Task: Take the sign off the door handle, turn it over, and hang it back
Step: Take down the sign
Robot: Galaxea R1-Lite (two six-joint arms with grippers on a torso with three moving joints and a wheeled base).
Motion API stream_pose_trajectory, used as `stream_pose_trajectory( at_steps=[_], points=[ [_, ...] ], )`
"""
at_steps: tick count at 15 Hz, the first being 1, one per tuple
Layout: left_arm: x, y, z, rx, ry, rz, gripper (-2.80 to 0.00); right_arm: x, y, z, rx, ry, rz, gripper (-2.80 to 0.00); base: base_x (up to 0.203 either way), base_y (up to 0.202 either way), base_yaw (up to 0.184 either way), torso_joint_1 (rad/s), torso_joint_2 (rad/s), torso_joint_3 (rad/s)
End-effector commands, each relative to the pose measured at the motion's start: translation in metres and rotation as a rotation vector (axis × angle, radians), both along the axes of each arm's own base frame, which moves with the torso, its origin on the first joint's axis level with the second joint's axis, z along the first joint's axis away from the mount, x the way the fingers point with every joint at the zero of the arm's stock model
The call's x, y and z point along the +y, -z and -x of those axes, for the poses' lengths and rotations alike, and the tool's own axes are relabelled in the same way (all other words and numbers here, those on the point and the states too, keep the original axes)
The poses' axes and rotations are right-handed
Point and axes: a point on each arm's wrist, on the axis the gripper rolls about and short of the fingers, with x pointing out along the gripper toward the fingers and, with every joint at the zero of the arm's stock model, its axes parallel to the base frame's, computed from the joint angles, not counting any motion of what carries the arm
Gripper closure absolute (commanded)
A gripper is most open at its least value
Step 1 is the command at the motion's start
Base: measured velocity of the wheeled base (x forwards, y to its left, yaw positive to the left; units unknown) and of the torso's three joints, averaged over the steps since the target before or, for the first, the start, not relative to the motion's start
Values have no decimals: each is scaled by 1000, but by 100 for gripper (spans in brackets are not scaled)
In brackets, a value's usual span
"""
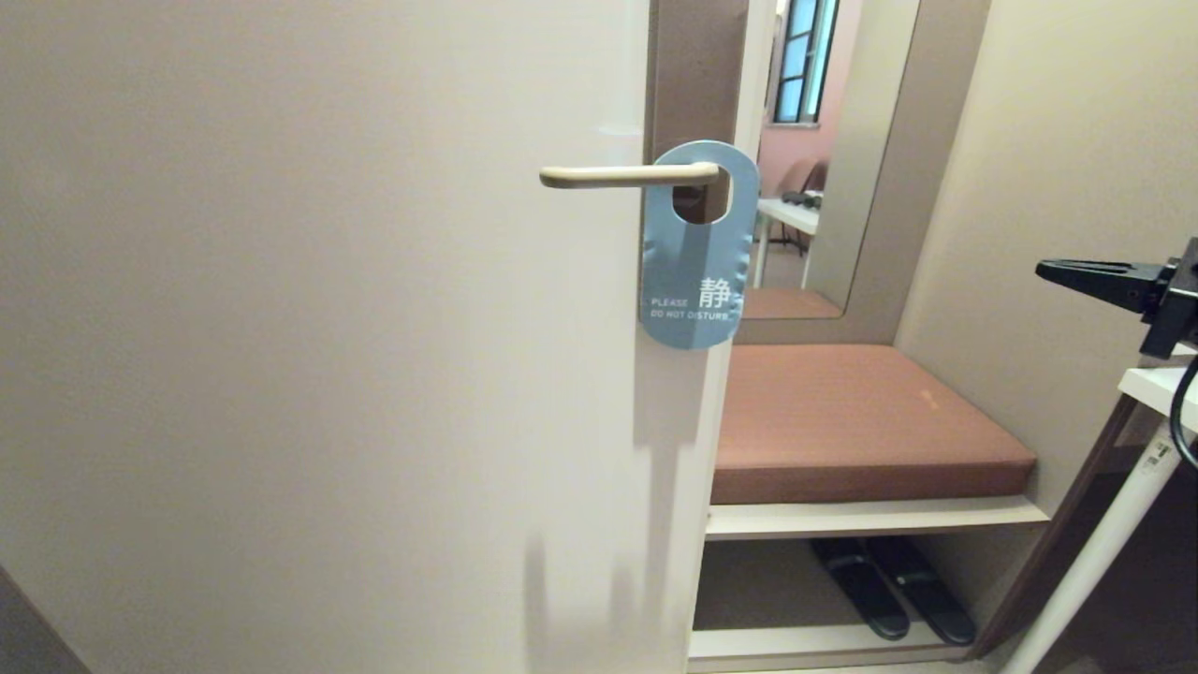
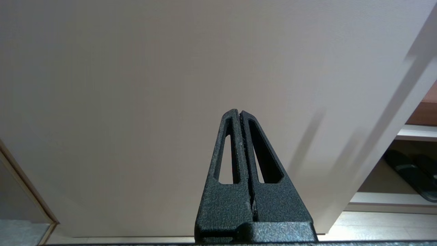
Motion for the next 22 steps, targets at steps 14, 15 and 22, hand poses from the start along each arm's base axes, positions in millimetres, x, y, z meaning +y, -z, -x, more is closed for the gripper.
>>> stream_pose_trajectory(
  at_steps=[14, 15, 22],
  points=[
    [0, 0, 0, 2, 0, 2, 0, 77, 36, -42, -22, -372, -115, 0, 0, 0, 0, 0, 0, 0],
    [0, 0, 0, 1, 0, 2, 0, 85, 36, -42, -20, -396, -116, 0, 0, 0, 0, 0, 0, 0],
    [0, 0, 0, 1, -2, 2, 0, 112, 37, -53, -22, -483, -115, -280, 0, 0, 0, 0, 0, 0]
  ],
)
